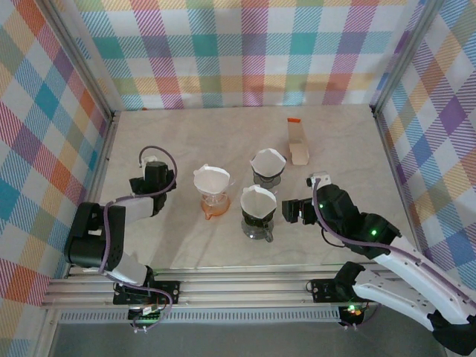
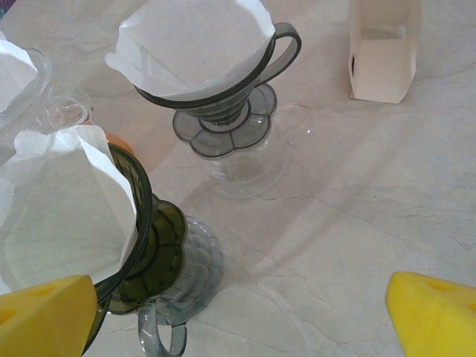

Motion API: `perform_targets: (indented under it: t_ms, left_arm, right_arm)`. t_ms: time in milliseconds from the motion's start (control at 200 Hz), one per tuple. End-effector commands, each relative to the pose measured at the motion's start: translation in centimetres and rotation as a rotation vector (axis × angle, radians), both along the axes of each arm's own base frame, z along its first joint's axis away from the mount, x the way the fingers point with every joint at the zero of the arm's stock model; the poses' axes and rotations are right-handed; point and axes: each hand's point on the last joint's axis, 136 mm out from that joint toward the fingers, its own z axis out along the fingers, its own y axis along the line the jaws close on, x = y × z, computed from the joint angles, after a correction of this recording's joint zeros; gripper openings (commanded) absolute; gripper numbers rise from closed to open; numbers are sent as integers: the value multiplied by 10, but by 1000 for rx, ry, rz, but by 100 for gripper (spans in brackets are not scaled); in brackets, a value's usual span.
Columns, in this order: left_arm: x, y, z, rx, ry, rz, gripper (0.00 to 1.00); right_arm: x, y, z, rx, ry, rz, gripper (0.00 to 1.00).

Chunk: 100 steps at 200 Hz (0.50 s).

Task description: Place the coffee filter in the dripper

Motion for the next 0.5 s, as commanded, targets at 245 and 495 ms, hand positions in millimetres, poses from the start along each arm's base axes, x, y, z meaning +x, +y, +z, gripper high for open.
perform_targets:
  t_ms: [245,495]
  left_arm:
    - [5,-22,14,-39,-179,-149,100]
    - [1,-17,8,-52,-228,-149,100]
  right_arm:
    - [10,-19,-13,-52,-43,-117,99]
    - [20,-34,-7,-99,-103,-180,99]
